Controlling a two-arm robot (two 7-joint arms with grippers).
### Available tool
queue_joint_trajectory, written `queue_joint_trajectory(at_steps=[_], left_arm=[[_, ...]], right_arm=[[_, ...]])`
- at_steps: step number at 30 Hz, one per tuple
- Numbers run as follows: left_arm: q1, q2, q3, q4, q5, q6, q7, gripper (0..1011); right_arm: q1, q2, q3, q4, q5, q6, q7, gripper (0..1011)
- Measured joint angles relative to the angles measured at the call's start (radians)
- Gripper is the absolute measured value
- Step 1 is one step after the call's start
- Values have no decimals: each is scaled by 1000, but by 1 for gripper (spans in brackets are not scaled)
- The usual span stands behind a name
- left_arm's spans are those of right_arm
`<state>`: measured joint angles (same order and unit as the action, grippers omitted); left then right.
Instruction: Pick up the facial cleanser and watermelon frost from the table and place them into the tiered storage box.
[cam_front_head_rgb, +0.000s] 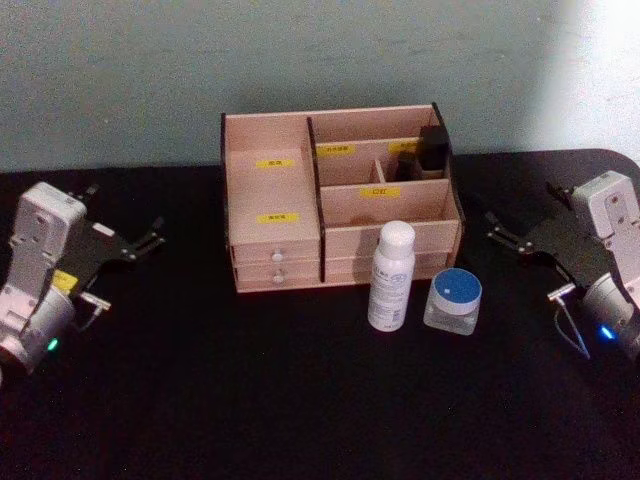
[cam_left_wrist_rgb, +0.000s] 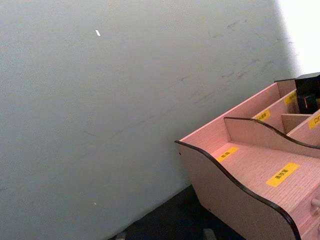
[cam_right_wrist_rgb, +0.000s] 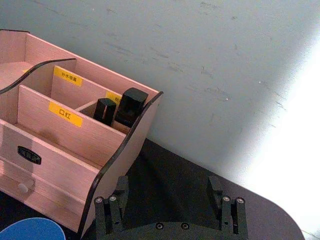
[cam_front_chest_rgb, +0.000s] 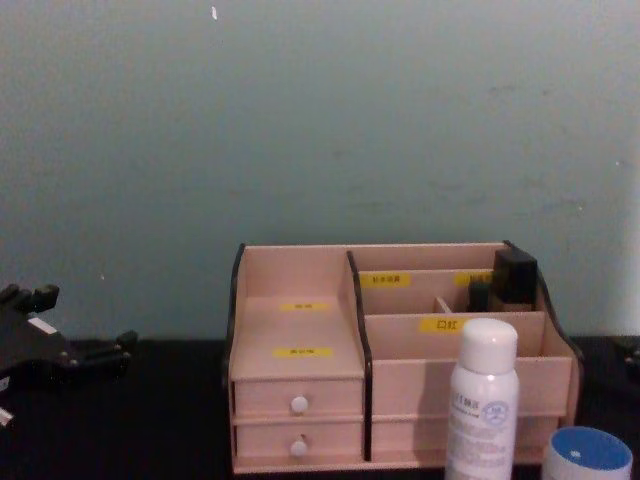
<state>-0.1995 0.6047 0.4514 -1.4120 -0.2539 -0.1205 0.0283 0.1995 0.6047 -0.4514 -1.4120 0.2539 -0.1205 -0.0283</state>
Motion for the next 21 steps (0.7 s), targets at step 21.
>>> queue_joint_trajectory(at_steps=[21], left_arm=[[0, 0, 0, 0, 0, 0, 0, 1001]], right_arm=[[0, 0, 0, 0, 0, 0, 0, 1002]])
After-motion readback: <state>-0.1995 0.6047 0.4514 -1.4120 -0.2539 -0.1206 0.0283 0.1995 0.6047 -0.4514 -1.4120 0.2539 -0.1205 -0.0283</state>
